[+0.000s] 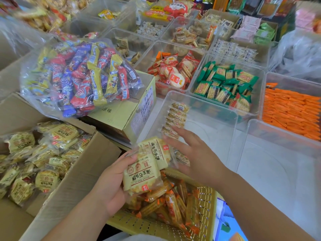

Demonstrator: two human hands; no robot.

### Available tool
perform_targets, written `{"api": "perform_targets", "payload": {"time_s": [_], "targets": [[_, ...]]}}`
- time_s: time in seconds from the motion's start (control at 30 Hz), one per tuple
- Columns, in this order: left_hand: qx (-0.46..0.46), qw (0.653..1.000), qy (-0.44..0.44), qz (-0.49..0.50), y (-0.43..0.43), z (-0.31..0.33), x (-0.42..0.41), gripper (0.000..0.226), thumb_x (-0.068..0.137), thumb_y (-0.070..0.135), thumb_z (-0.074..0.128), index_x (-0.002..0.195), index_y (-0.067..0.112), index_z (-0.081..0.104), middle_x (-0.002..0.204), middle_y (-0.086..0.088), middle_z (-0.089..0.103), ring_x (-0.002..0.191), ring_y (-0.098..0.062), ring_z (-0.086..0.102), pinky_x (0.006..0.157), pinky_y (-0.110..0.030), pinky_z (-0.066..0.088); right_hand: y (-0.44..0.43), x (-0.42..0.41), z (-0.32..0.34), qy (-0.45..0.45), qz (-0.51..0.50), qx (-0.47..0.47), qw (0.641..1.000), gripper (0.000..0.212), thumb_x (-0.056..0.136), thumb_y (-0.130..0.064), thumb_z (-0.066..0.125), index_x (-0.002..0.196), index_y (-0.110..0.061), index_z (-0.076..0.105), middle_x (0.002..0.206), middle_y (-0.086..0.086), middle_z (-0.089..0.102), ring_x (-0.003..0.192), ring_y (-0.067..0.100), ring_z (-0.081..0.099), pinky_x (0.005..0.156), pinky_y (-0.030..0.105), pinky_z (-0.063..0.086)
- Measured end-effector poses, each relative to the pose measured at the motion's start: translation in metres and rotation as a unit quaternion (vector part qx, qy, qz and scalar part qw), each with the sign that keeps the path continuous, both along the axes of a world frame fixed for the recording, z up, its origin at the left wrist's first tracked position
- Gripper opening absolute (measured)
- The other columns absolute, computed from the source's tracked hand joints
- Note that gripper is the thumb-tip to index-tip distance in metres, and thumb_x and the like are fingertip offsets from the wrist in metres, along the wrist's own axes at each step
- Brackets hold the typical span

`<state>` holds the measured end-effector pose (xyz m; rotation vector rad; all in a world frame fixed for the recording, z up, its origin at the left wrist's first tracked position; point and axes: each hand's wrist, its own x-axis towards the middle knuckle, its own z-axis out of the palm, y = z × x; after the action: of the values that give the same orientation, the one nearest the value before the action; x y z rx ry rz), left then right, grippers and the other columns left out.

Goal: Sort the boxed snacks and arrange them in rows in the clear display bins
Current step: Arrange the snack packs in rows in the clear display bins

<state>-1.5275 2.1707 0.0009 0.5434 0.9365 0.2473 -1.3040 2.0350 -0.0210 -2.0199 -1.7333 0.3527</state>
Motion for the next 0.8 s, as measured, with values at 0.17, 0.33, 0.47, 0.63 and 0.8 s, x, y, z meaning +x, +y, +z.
{"api": "perform_targets", "payload": {"time_s": [0.17,0.33,0.47,0.63,0.8], "targets": [[-0.025,0.997,0.005,-0.069,-0.004,0.004,0.004,0.037,0.080,0.021,0.075,0.117,0.024,0.078,0.126,-0.018,0.072,0.109,-0.040,0.073,0.078,-0.058,0.061,-0.008,-0.013,0.006,-0.025,0.054,0.108,0.992,0.059,0.077,-0.014,0.074,0.133,-0.030,0.066,0.160,0.007,0.036,0.150,0.032,0.030,0.113,0.049,0.040],[-0.024,0.998,0.013,-0.053,-0.003,-0.002,0.009,0.034,0.082,0.024,0.071,0.115,0.019,0.080,0.126,-0.020,0.072,0.102,-0.036,0.075,0.069,-0.043,0.063,-0.024,-0.003,0.003,0.002,0.034,0.095,0.995,0.040,0.090,-0.021,0.062,0.129,-0.019,0.068,0.156,0.001,0.043,0.148,0.021,0.035,0.115,0.036,0.038],[0.015,0.999,0.028,-0.010,0.001,-0.007,0.011,0.033,0.079,0.021,0.071,0.111,0.017,0.081,0.119,-0.021,0.074,0.094,-0.034,0.077,0.069,-0.045,0.063,-0.037,0.014,-0.006,0.034,-0.076,0.097,0.992,0.041,0.088,-0.018,0.071,0.128,-0.016,0.067,0.138,-0.002,0.061,0.134,0.009,0.049,0.111,0.026,0.040],[0.039,0.998,0.031,0.034,0.004,-0.014,0.011,0.050,0.079,0.013,0.068,0.129,0.012,0.068,0.118,-0.022,0.074,0.094,-0.035,0.077,0.065,-0.051,0.065,-0.034,0.048,-0.031,0.047,-0.263,0.077,0.961,0.028,0.090,-0.014,0.074,0.118,-0.016,0.072,0.110,0.002,0.070,0.099,0.025,0.064,0.085,0.035,0.052],[0.044,0.998,0.025,0.027,0.003,-0.017,0.006,0.052,0.080,0.014,0.067,0.132,0.015,0.066,0.120,-0.022,0.073,0.103,-0.039,0.074,0.075,-0.052,0.063,-0.014,0.069,-0.070,0.024,-0.309,-0.102,0.945,0.016,0.095,-0.026,0.067,0.107,-0.018,0.073,0.099,0.005,0.063,0.099,0.030,0.055,0.077,0.034,0.046]]}}
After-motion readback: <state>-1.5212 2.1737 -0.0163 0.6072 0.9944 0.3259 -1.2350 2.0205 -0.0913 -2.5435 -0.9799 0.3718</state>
